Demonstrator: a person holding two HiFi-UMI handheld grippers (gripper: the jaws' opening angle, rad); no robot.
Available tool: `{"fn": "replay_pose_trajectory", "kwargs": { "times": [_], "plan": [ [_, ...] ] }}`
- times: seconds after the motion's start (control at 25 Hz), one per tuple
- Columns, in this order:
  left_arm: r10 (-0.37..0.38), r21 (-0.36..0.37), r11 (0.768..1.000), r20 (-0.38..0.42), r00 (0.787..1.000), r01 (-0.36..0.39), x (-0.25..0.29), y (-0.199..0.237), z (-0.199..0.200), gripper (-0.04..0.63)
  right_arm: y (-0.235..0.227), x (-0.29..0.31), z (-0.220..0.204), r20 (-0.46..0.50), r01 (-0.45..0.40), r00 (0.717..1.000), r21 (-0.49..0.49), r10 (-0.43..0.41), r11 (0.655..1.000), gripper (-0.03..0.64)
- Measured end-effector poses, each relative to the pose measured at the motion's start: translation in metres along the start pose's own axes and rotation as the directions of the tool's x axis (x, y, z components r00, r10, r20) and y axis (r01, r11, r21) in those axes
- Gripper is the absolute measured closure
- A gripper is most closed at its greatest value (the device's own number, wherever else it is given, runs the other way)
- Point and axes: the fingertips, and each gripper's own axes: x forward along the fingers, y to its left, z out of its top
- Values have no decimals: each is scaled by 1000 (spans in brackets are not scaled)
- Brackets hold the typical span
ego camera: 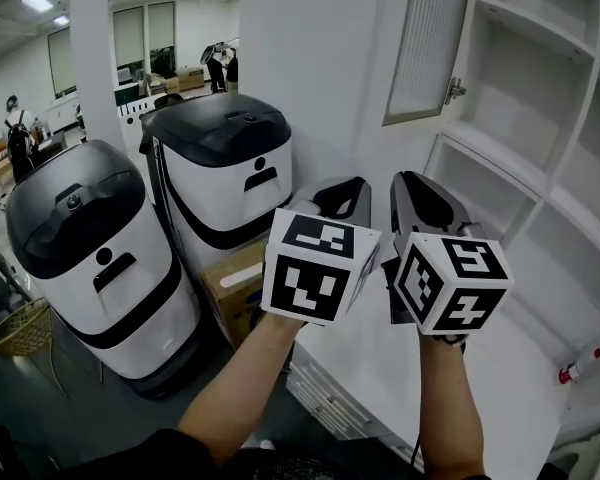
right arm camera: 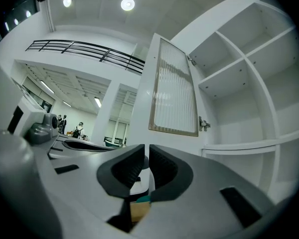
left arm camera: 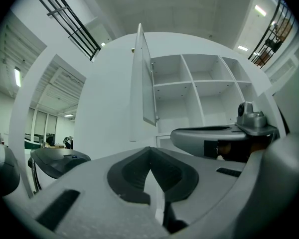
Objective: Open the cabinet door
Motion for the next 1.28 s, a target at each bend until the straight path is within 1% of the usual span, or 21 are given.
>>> {"fn": "replay_pose_trajectory", "kwargs": {
  "times": [0.36, 0.64, 1.0, 1.28],
  "plan": [
    [-23, -6, 1000, -7, 1000, 23, 1, -54, -1, 584, -28, -43, -11, -31, 15, 999, 10, -14, 1000, 588],
    [-34, -6, 999, -12, 999, 34, -3, -88, -1, 584, -44, -71, -16, -43, 10, 999, 16, -9, 1000, 595],
    [-22, 8, 1000, -28, 999, 22, -5, -112, -4, 584, -59, -92, -18, -41, 8, 999, 44, -6, 999, 595],
    [-15, 7, 1000, -27, 1000, 15, -8, -114, -4, 584, -58, -96, -19, -40, 2, 999, 45, 0, 999, 595]
  ]
}}
